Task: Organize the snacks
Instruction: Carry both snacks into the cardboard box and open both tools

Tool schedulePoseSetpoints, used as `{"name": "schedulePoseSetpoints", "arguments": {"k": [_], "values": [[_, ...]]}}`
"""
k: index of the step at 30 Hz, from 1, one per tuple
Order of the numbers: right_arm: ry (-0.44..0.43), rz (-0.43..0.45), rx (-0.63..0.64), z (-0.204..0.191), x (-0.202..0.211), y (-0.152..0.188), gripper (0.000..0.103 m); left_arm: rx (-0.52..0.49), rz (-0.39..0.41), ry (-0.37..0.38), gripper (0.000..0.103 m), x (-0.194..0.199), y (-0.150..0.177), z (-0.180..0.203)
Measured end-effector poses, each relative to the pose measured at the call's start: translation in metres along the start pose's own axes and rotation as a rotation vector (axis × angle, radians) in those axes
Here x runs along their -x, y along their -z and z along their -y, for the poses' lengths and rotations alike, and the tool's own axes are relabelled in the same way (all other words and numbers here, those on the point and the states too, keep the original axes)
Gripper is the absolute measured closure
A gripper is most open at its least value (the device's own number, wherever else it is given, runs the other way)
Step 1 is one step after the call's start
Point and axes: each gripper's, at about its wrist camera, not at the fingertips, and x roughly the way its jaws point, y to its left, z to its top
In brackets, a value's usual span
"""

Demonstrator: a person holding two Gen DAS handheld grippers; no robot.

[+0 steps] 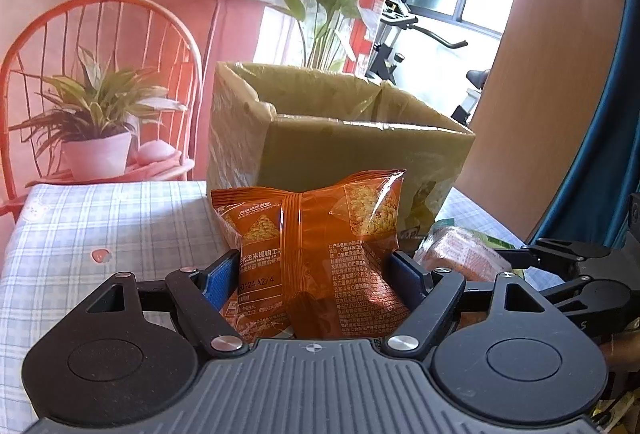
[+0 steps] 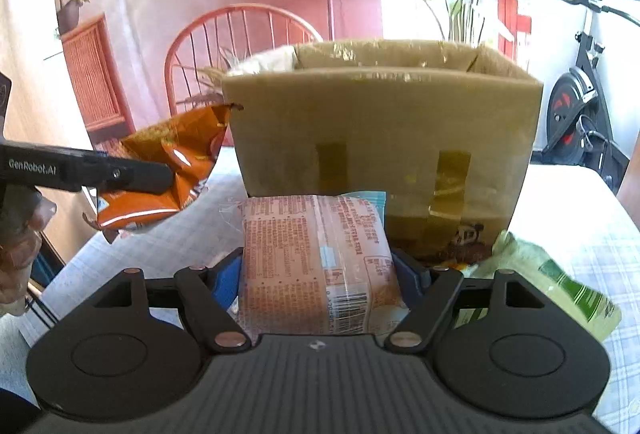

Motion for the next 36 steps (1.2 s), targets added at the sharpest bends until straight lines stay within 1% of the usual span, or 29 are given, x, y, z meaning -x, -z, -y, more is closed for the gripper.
{"name": "schedulePoseSetpoints", "arguments": {"k": [8, 12, 16, 19, 23, 26, 30, 33, 36], "values": [[0.020, 0.059, -0.011, 0.011, 0.015, -0.018, 0.026, -0.009, 0.050, -0.005, 0.021, 0.013, -0.014, 0.003], [0.028, 0.093, -0.013, 0.017, 0.020, -0.030, 0.026, -0.023, 0.071, -0.004, 0.021, 0.015, -0.028, 0.007], [0.027, 0.138, -0.007, 0.022, 0.025, -0.054, 0.026, -0.041, 0.107, 0.002, 0.021, 0.016, -0.051, 0.016], [0.026, 0.181, 0.000, 0.027, 0.029, -0.078, 0.026, -0.054, 0.143, 0.016, 0.021, 0.015, -0.076, 0.024], [0.038, 0.226, 0.018, 0.037, 0.024, -0.115, 0.026, -0.068, 0.166, 0.022, 0.021, -0.001, -0.110, 0.033], [0.054, 0.249, 0.018, 0.049, 0.011, -0.141, 0.026, -0.058, 0.159, 0.023, 0.021, -0.019, -0.130, 0.036], [0.064, 0.267, 0.021, 0.064, -0.009, -0.162, 0.026, -0.075, 0.137, -0.002, 0.021, -0.044, -0.150, 0.038], [0.089, 0.250, 0.015, 0.076, -0.026, -0.169, 0.026, -0.098, 0.118, -0.030, 0.021, -0.062, -0.159, 0.038], [0.104, 0.220, -0.001, 0.090, -0.043, -0.171, 0.026, -0.089, 0.080, -0.028, 0.021, -0.078, -0.164, 0.034]]}}
